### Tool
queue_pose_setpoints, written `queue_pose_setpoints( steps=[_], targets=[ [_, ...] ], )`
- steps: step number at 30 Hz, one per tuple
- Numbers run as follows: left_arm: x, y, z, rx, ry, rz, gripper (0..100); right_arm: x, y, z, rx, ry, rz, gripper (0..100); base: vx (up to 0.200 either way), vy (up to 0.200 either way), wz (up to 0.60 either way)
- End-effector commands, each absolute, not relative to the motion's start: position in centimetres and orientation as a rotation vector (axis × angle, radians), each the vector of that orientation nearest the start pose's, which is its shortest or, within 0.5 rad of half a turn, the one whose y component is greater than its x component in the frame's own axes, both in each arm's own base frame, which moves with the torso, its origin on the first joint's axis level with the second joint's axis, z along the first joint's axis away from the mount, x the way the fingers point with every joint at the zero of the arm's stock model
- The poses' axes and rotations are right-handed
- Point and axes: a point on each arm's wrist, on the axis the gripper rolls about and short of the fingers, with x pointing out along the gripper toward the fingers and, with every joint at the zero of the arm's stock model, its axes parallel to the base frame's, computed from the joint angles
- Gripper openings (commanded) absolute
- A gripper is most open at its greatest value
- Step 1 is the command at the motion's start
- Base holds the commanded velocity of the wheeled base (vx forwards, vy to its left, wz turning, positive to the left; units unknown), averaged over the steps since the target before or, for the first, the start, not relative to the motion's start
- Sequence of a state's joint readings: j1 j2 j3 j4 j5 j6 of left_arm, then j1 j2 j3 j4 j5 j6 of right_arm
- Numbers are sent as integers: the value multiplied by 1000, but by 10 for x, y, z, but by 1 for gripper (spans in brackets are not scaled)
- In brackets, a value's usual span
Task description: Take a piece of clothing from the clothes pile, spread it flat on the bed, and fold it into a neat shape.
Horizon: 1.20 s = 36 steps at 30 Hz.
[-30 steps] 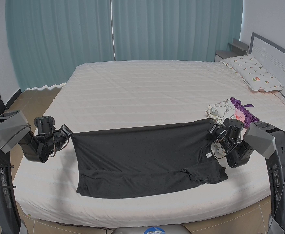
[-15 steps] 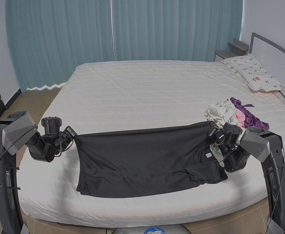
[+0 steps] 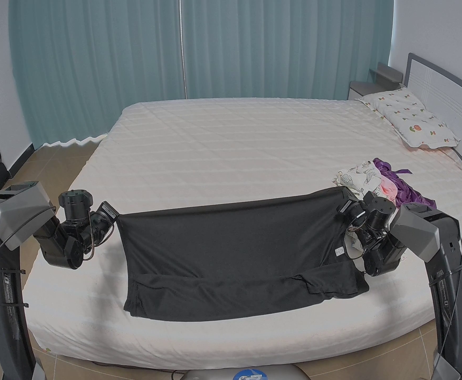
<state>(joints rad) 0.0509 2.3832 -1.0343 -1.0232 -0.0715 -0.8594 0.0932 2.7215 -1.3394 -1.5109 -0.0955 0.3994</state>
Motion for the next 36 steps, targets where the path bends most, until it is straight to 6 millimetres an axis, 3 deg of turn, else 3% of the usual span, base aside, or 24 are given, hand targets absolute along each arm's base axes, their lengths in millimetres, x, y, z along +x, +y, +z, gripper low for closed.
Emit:
queue_pose_setpoints(
  steps=[1, 7, 17, 18, 25, 28, 36],
  targets=[
    [434, 21, 26, -890, 278, 117, 0, 485, 44, -20, 412, -143, 24, 0, 0, 0, 0],
    [427, 20, 16, -886, 315, 134, 0, 467, 40, -30, 406, -105, 26, 0, 0, 0, 0],
    [386, 18, -11, -780, 365, 117, 0, 425, 35, -35, 388, 77, 71, 0, 0, 0, 0],
    [379, 17, -18, -748, 385, 107, 0, 413, 35, -36, 371, 127, 106, 0, 0, 0, 0],
    [362, 16, -47, -655, 504, 106, 0, 387, 34, -56, 291, 260, 127, 0, 0, 0, 0],
    [358, 16, -62, -608, 547, 111, 0, 383, 34, -64, 272, 292, 123, 0, 0, 0, 0],
    [349, 13, -68, -596, 590, 119, 0, 374, 33, -78, 234, 351, 119, 0, 0, 0, 0]
  ],
)
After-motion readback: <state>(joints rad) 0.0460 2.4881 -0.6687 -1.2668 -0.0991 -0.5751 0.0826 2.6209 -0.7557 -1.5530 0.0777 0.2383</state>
